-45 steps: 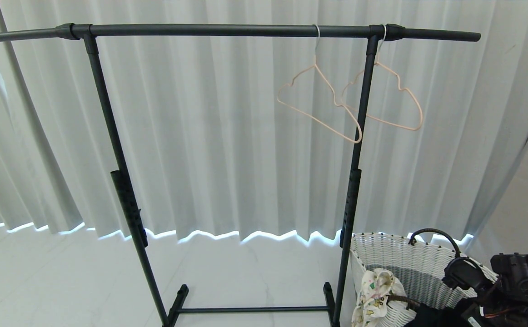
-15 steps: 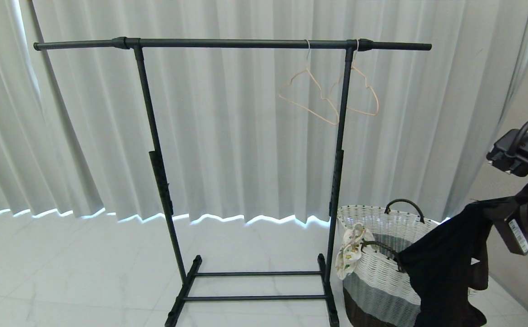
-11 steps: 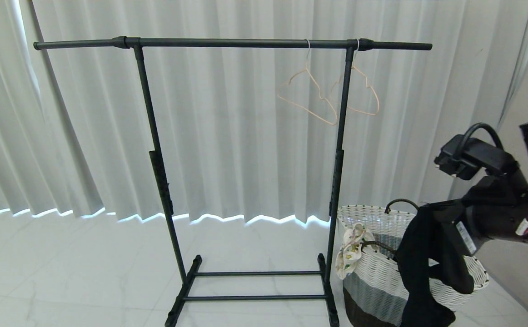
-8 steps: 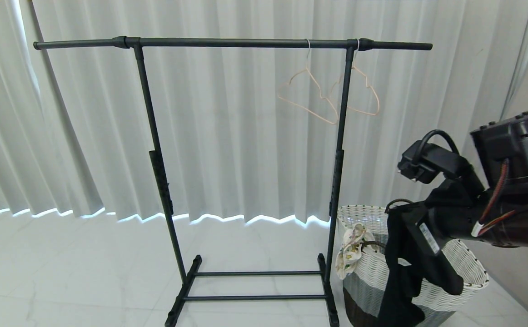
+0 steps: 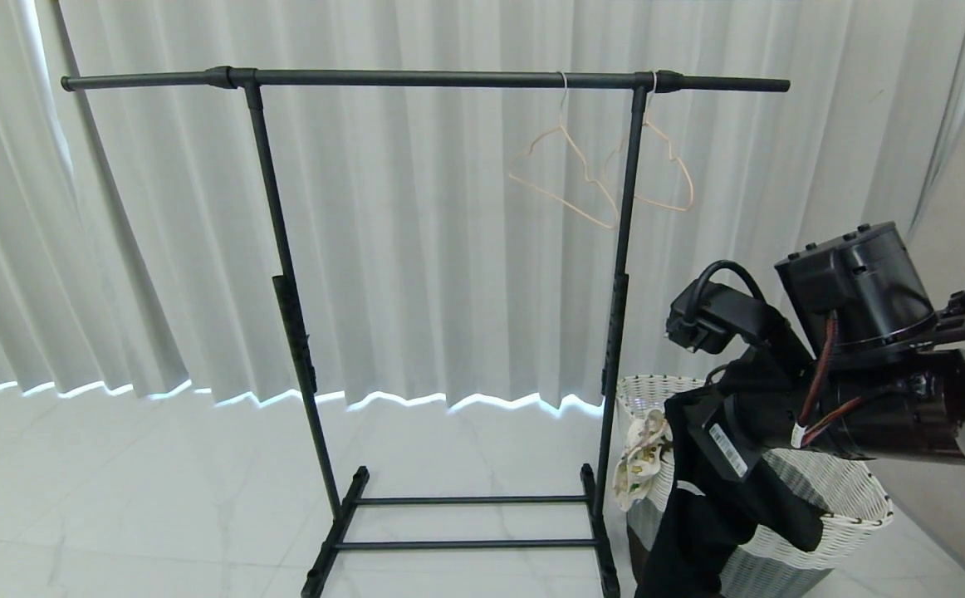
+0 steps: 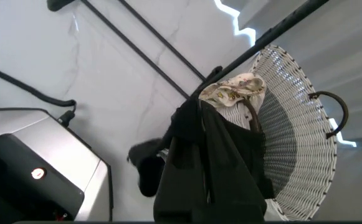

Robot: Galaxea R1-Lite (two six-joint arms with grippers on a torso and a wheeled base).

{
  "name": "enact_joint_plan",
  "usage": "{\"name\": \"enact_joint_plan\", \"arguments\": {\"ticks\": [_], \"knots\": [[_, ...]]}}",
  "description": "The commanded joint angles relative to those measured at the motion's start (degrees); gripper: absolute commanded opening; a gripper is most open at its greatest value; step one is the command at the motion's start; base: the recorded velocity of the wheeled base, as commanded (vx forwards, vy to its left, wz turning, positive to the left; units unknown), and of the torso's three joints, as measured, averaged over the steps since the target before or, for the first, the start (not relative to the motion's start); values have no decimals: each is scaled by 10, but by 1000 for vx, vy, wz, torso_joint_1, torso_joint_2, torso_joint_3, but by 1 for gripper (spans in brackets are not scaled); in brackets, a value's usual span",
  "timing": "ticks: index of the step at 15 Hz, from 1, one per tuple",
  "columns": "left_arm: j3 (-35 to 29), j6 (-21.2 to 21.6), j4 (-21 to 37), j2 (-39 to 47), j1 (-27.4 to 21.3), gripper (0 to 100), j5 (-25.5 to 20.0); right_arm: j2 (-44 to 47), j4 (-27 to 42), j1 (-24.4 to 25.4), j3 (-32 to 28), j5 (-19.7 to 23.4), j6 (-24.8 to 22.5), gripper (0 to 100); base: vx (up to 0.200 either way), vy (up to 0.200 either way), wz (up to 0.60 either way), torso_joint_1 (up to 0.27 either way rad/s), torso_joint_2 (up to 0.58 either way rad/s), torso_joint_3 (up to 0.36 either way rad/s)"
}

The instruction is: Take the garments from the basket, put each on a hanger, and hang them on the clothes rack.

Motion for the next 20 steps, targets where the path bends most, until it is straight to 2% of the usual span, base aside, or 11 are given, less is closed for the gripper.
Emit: {"name": "enact_joint_plan", "arguments": {"ticks": [1,3,4,5,9,12,14,15,17,20], "knots": [[-115,9,-1,204,-19,100,-121,3,0,1,-7,0,1,0,0,0,0,0,0,0],[-194,10,-1,334,-26,100,-146,3,0,2,-22,0,1,0,0,0,0,0,0,0],[-226,10,-1,389,-45,100,-146,3,0,5,-26,0,1,0,0,0,0,0,0,0],[-263,9,-1,465,-89,100,-136,3,0,8,-29,0,1,0,0,0,0,0,0,0],[-342,3,-28,644,-270,100,11,7,0,8,-49,2,2,0,0,0,0,0,0,0],[-345,-9,-58,751,-398,100,123,16,0,8,-65,5,4,0,0,0,0,0,0,0],[-331,-34,-82,798,-477,100,147,17,0,8,-71,30,6,0,0,0,0,0,0,0],[-332,-37,-91,810,-486,100,147,17,1,8,-70,36,6,0,0,0,0,0,0,0],[-331,-41,-159,876,-499,100,149,15,0,9,-70,51,6,0,0,0,0,0,0,0],[-329,-36,-173,922,-501,100,148,16,2,9,-65,81,14,0,0,0,0,0,0,0]]}}
